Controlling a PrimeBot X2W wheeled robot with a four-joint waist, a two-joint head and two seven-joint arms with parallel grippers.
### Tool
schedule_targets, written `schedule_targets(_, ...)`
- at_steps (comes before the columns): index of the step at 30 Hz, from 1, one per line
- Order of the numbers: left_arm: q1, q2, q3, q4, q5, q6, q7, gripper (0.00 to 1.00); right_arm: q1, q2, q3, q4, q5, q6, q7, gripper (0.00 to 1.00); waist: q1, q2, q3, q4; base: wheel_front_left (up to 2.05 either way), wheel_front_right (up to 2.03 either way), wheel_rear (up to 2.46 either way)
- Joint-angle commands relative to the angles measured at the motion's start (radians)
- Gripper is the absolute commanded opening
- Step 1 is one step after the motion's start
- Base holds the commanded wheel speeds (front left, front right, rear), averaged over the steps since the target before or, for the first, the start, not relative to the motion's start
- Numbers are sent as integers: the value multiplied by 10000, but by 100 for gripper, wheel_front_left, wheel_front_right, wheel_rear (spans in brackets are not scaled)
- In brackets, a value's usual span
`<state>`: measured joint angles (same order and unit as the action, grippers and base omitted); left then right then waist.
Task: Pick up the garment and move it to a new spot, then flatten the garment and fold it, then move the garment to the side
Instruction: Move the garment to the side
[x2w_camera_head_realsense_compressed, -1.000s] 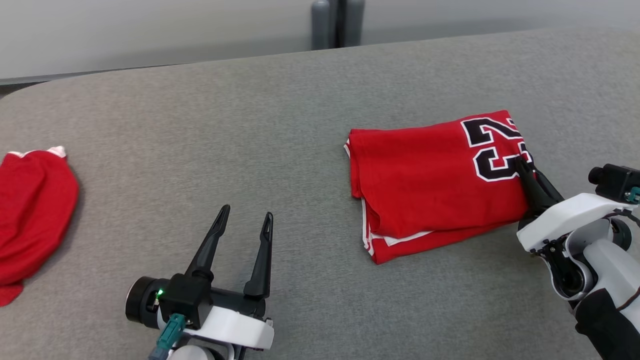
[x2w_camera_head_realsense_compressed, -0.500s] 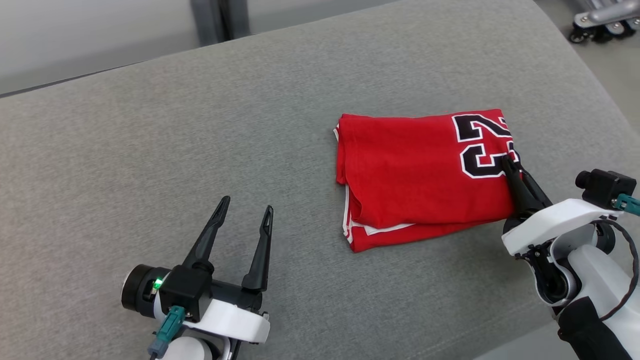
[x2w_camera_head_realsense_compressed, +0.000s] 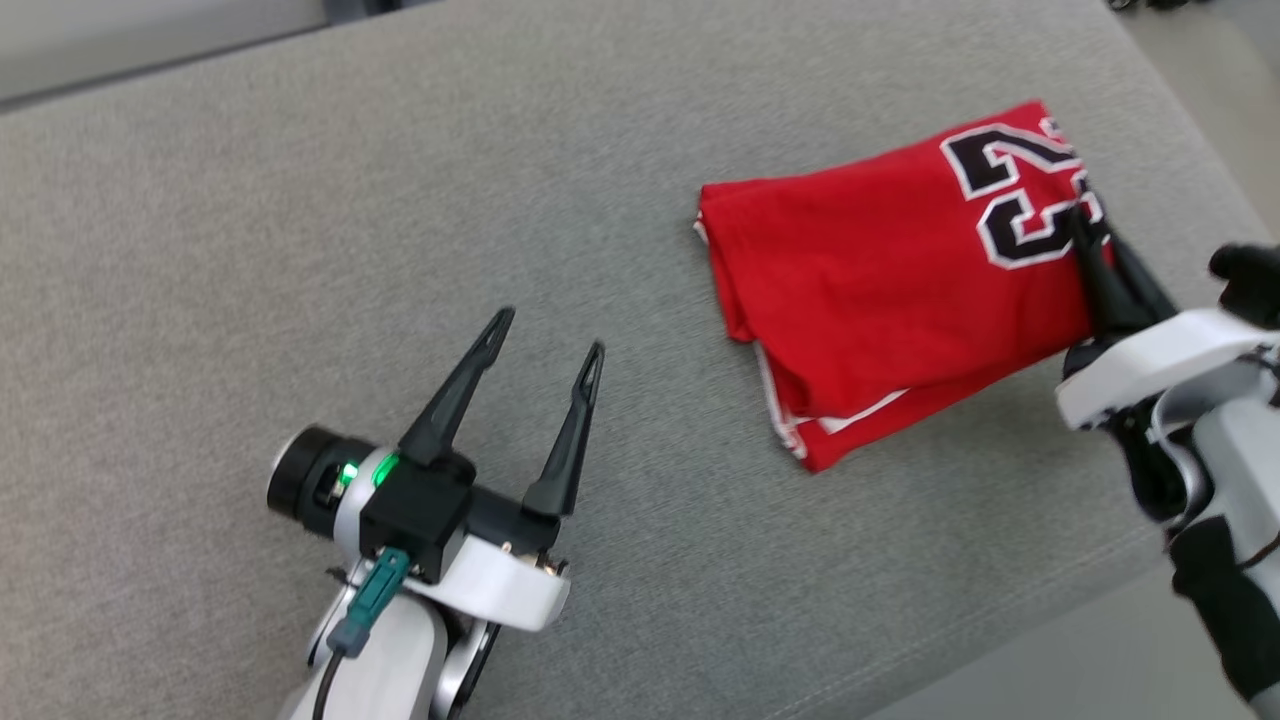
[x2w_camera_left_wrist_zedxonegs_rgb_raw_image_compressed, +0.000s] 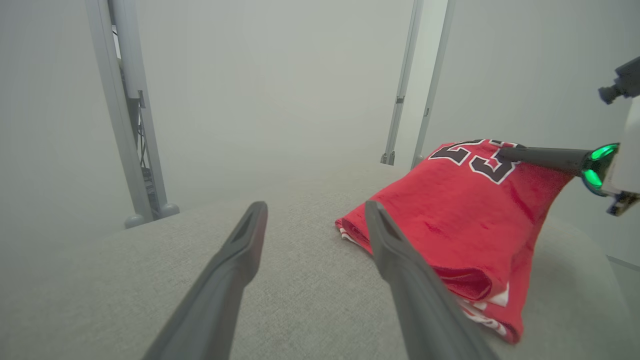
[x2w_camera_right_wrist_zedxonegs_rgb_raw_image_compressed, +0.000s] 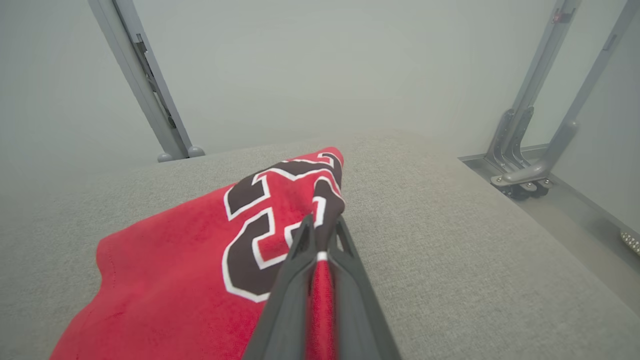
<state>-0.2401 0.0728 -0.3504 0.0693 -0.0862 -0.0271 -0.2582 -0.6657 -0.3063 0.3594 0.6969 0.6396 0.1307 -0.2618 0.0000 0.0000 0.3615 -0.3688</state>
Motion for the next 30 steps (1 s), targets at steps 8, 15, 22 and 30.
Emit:
schedule_targets(8,-1392,-28,-544,-793,355,-265,261,100,-1528,-437,-1366,19,-1747,-1,-49,0,0,0,1534,1029,0,0,0)
schedule_targets(15,-2162,-37,-832,-1616,503,-349,538,100,-2334,-844,-3600,525,-3054,-3,-47,0,0,0,2482,1619,0,0,0)
schedule_targets(22,-2421,-43,-880,-2306,371,-312,598,100,-2668,-1073,-5962,757,-4308,-1,-49,0,0,0,2934,1791,0,0,0)
schedule_targets(30,-2661,5,-1053,-2711,429,-339,846,100,-2777,-887,-7825,597,-5959,-1,-49,0,0,0,3174,1734,0,0,0)
